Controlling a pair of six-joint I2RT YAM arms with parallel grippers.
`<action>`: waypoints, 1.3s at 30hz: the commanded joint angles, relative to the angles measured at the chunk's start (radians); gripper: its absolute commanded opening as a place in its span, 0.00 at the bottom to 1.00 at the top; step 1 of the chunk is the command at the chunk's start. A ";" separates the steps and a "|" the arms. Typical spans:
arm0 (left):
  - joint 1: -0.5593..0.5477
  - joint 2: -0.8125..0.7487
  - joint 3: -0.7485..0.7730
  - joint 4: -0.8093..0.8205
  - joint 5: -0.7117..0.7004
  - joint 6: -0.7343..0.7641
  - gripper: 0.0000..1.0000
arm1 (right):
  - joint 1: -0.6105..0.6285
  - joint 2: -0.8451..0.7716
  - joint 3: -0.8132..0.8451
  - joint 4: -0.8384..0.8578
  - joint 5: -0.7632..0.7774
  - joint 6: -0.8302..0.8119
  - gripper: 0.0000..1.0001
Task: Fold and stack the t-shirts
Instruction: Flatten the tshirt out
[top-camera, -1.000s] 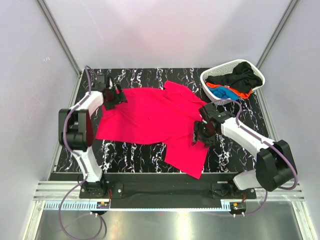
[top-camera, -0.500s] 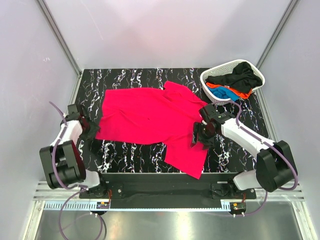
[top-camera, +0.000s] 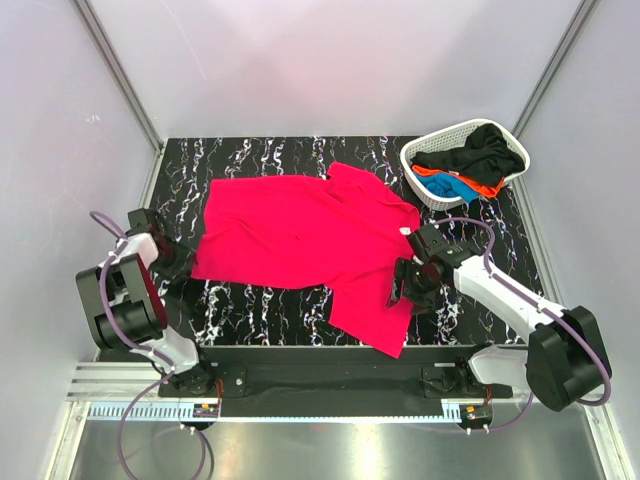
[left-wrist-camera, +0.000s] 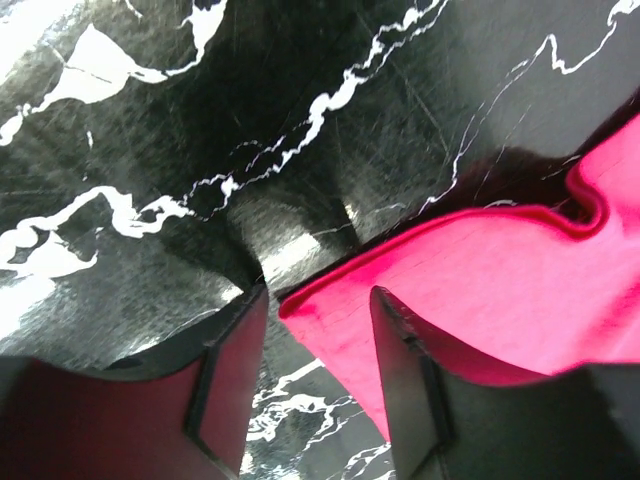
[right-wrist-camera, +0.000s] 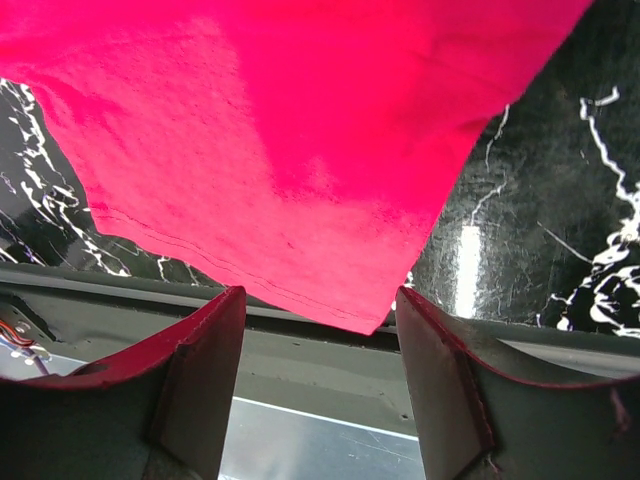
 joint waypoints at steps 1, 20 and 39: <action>0.006 0.059 0.000 0.051 0.056 -0.026 0.50 | -0.001 -0.040 -0.013 0.007 -0.010 0.028 0.68; 0.003 -0.079 -0.112 -0.073 -0.069 -0.109 0.51 | -0.001 0.028 0.023 0.016 0.009 0.024 0.69; -0.015 0.017 -0.086 -0.041 -0.080 -0.115 0.42 | -0.001 0.015 0.024 0.016 0.018 0.041 0.68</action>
